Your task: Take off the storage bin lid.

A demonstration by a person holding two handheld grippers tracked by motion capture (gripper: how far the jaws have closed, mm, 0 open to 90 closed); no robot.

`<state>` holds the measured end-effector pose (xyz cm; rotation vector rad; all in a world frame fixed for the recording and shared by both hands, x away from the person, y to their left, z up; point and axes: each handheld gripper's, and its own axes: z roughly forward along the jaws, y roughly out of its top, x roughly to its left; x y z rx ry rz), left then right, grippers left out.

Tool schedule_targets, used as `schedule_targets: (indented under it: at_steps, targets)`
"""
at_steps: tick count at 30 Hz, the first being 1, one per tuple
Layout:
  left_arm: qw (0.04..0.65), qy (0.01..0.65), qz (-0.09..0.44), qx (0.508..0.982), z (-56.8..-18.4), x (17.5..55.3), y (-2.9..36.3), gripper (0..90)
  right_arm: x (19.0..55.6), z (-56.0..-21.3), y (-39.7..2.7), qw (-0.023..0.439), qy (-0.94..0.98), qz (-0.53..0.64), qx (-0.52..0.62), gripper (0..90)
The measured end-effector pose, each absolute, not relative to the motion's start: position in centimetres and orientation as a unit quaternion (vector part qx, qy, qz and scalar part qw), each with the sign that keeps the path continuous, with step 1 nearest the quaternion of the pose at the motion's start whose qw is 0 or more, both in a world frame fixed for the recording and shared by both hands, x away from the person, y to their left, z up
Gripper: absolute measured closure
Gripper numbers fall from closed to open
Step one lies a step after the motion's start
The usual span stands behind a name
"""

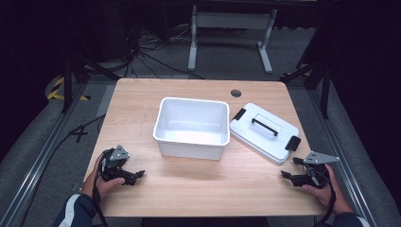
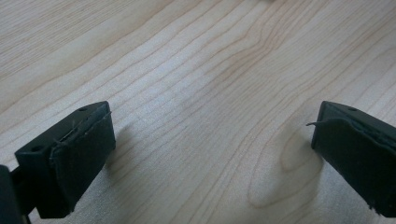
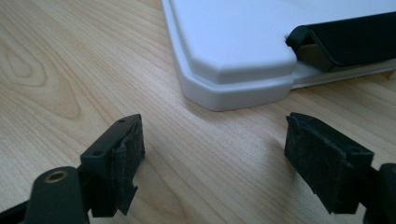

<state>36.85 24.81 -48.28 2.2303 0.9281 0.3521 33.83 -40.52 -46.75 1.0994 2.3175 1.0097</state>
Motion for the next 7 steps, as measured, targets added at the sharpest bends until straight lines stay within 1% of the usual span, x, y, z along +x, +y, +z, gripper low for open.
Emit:
schedule_targets:
  at_steps: [7]
  targets:
    - [0.344, 0.362, 0.135, 0.856, -48.3, 36.83, 24.73, 0.0, 33.83, -46.75, -40.52, 0.191, 0.825, 0.359, 0.391, 20.1]
